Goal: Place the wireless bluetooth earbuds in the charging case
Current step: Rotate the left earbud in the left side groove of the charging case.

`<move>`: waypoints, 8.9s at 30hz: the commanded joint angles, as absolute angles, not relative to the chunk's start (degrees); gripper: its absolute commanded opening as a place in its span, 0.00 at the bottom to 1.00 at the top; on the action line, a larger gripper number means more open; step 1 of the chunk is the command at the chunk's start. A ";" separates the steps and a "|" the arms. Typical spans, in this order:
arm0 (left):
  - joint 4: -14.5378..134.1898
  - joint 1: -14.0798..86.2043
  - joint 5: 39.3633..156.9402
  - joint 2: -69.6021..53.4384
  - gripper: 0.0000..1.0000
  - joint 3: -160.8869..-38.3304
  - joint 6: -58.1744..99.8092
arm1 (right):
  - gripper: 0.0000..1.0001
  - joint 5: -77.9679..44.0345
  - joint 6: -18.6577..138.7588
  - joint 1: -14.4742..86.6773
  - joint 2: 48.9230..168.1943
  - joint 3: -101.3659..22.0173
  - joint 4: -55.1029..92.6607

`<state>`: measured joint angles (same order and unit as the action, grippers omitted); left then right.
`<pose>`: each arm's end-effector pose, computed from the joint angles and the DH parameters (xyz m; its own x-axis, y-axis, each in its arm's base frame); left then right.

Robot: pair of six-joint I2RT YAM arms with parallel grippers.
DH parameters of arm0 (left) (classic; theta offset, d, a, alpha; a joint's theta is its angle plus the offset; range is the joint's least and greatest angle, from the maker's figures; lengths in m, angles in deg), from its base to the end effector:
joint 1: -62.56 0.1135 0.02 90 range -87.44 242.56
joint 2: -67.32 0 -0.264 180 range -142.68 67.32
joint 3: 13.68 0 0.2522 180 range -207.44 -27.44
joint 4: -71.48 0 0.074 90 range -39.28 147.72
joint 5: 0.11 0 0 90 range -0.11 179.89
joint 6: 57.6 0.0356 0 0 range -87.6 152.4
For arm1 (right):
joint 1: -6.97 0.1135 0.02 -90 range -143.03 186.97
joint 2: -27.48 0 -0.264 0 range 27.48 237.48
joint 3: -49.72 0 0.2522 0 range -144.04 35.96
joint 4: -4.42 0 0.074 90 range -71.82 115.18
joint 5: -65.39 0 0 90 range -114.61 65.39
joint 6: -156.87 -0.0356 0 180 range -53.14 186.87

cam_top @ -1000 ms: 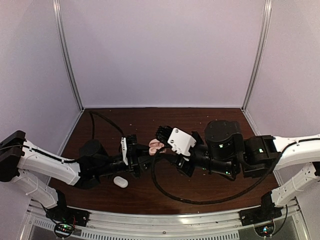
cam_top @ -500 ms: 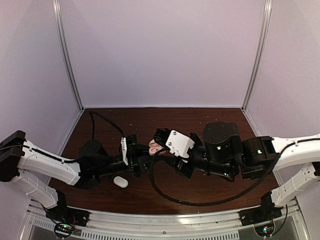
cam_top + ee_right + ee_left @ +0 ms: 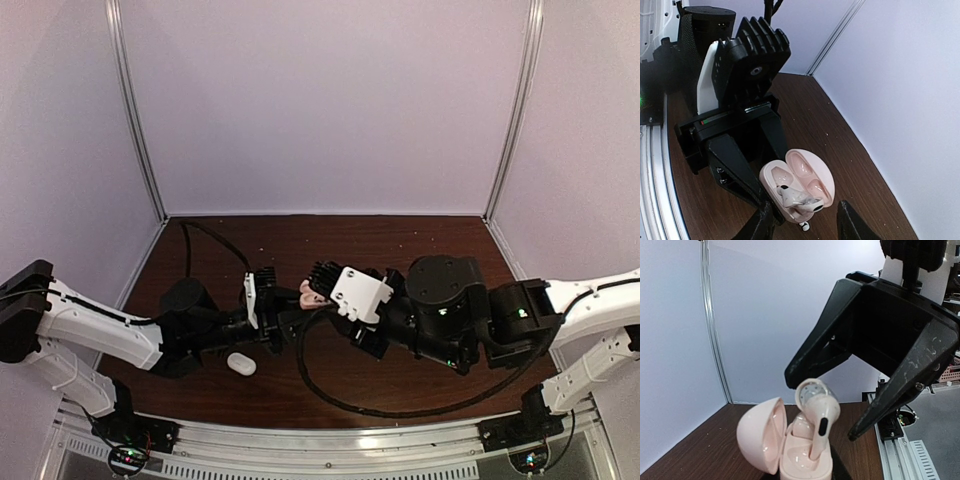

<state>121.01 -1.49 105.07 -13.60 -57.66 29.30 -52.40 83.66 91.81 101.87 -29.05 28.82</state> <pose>0.1166 -0.2609 0.2462 0.0423 -0.2061 -0.9776 0.9834 0.1816 0.0042 0.0435 0.2968 0.3509 0.2137 -0.4754 -0.8534 -0.8147 0.3954 -0.4242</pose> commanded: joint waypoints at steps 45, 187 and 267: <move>124.21 -1.15 104.57 -15.32 0.00 -59.76 28.40 | 0.33 -67.19 91.39 96.97 106.64 -30.95 24.56; 107.84 1.13 137.29 -18.51 0.00 -68.04 27.91 | 0.30 -23.27 80.41 89.81 97.37 -41.55 57.88; 112.00 1.13 134.98 -19.68 0.00 -67.82 24.97 | 0.47 -45.04 84.49 93.56 104.62 -42.37 52.78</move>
